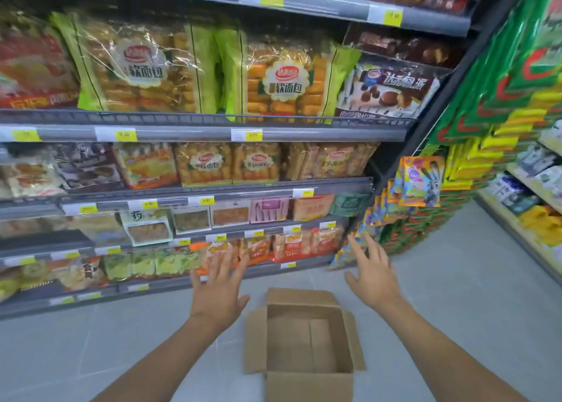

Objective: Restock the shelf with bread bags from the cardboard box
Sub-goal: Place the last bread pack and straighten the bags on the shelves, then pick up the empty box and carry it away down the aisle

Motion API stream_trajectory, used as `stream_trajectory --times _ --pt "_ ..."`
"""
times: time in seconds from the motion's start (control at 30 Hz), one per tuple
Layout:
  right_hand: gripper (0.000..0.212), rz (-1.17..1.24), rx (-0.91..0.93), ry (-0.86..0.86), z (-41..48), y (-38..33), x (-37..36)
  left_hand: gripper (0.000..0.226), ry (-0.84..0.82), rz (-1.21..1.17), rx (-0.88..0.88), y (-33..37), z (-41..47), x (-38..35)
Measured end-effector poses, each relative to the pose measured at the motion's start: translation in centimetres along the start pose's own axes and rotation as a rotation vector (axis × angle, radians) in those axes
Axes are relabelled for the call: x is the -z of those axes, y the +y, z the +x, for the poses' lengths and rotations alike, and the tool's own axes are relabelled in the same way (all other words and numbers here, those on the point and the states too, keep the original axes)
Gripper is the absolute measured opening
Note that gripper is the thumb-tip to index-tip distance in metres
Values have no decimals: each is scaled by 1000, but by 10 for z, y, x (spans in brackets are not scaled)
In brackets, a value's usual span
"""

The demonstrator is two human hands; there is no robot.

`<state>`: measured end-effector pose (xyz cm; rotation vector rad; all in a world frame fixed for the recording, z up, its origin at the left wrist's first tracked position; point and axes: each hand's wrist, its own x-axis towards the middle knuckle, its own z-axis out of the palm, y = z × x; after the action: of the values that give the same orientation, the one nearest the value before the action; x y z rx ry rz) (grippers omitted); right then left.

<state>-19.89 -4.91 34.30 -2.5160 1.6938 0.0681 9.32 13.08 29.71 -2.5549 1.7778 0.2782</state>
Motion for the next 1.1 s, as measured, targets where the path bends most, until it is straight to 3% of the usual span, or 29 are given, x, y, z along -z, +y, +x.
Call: stream_trajectory --times 0.27,0.47,0.77,1.1 --pt "85 27 -107 -128 -24 79 -63 85 -166 -16 -20 56 5 -54" --pt "86 61 -132 -291 -4 143 -144 78 -314 -42 32 111 26 -137" --pt "93 192 -151 -560 38 223 -339 86 -491 -101 149 155 92 -315" --pt "108 212 -228 -697 78 270 -572 89 -603 -145 350 154 151 -522"
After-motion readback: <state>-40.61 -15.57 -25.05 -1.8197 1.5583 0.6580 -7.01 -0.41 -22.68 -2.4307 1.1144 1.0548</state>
